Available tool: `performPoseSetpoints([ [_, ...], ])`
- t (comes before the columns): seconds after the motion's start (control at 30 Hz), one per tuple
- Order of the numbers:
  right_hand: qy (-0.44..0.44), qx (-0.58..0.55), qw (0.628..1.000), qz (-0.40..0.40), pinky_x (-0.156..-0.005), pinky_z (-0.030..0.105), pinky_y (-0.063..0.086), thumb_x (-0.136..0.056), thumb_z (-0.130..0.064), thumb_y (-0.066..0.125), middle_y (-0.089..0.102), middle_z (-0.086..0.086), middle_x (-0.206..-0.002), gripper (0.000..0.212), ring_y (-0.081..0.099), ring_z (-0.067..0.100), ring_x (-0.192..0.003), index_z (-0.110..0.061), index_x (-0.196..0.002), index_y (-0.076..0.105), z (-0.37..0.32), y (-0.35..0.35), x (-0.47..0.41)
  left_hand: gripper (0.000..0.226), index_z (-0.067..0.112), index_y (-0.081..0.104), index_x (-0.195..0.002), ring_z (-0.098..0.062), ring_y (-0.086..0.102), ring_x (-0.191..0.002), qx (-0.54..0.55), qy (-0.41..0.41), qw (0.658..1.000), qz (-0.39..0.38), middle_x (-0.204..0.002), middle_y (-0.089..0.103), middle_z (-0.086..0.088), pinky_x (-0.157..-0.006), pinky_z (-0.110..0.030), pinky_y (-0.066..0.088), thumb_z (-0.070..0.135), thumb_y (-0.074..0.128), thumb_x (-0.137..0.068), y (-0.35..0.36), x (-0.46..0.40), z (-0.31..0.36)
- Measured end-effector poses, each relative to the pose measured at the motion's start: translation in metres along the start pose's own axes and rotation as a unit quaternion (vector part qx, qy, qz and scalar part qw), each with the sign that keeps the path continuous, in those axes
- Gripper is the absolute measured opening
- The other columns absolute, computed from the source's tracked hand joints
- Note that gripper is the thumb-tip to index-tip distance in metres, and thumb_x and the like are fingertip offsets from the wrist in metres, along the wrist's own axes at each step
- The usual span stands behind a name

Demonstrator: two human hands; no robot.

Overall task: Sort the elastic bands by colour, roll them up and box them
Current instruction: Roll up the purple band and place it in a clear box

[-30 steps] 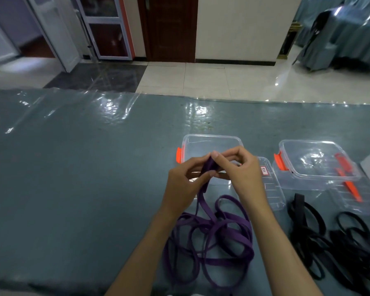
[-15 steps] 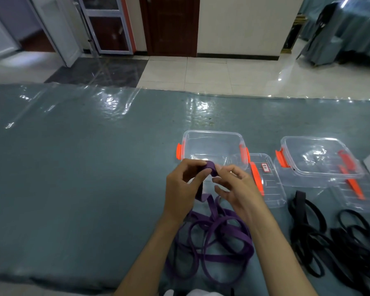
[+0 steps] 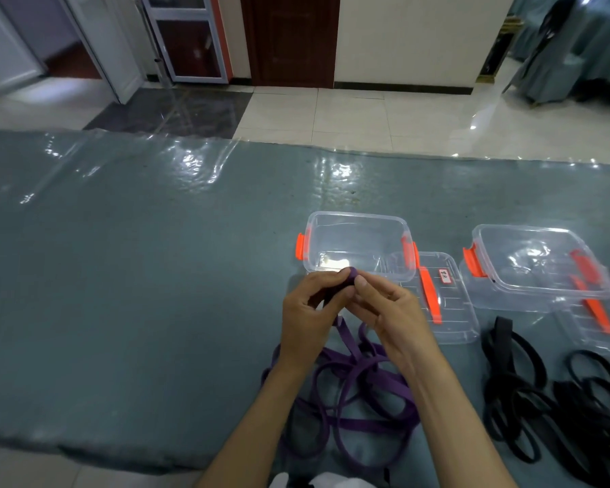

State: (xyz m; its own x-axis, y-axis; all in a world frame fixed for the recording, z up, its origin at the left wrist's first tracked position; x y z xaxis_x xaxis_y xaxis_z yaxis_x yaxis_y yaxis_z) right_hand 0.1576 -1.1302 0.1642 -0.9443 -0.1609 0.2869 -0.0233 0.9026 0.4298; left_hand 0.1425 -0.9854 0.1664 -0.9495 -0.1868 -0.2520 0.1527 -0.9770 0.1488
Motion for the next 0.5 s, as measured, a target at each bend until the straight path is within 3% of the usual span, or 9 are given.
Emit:
performPoseSetpoints([
  [0.17, -0.011, 0.034, 0.999, 0.012, -0.082, 0.028, 0.063, -0.086, -0.025, 0.078, 0.080, 0.016, -0.110, 0.039, 0.078, 0.028, -0.103, -0.009, -0.121, 0.075, -0.003, -0.005, -0.001, 0.034, 0.016, 0.074, -0.130, -0.023, 0.071, -0.120, -0.047, -0.001, 0.997, -0.055, -0.125, 0.076, 0.004, -0.100, -0.032, 0.058, 0.014, 0.076, -0.095, 0.000, -0.006, 0.001],
  [0.27, -0.043, 0.133, 0.990, 0.009, -0.079, 0.024, 0.061, -0.088, -0.030, 0.076, 0.081, 0.003, -0.110, 0.031, 0.078, 0.019, -0.102, -0.021, -0.118, 0.078, -0.010, -0.004, -0.001, 0.033, 0.014, 0.074, -0.129, -0.021, 0.070, -0.121, -0.076, 0.035, 0.995, -0.057, -0.126, 0.076, 0.006, -0.102, -0.033, 0.057, 0.015, 0.074, -0.096, -0.005, -0.008, 0.010],
  [0.37, -0.130, 0.241, 0.962, -0.002, -0.086, 0.026, 0.061, -0.093, -0.019, 0.077, 0.077, -0.003, -0.120, 0.031, 0.077, 0.016, -0.104, -0.024, -0.124, 0.077, -0.030, -0.005, -0.003, 0.031, 0.012, 0.074, -0.129, -0.018, 0.071, -0.118, -0.127, 0.063, 0.987, -0.076, -0.125, 0.075, 0.006, -0.101, -0.034, 0.057, 0.013, 0.073, -0.098, -0.005, -0.013, 0.017],
  [0.5, -0.186, 0.263, 0.945, -0.057, -0.092, 0.030, 0.062, -0.092, -0.012, 0.076, 0.080, -0.003, -0.115, 0.035, 0.078, 0.017, -0.103, -0.019, -0.127, 0.075, -0.045, -0.002, 0.000, 0.030, 0.010, 0.072, -0.131, -0.016, 0.070, -0.115, -0.167, 0.111, 0.975, -0.100, -0.122, 0.073, 0.004, -0.098, -0.030, 0.057, 0.013, 0.069, -0.101, 0.003, -0.016, 0.027],
])
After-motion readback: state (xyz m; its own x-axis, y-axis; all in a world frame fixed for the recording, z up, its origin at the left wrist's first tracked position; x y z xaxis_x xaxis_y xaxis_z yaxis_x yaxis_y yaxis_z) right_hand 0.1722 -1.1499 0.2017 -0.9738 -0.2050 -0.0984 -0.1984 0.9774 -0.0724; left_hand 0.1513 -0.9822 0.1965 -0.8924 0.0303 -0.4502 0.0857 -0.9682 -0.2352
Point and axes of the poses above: each hand's wrist, its own x-axis away from the middle knuckle, its own y-axis out of the palm, z = x × y, the point moved 7 cm from there along -x, towards the middle knuckle
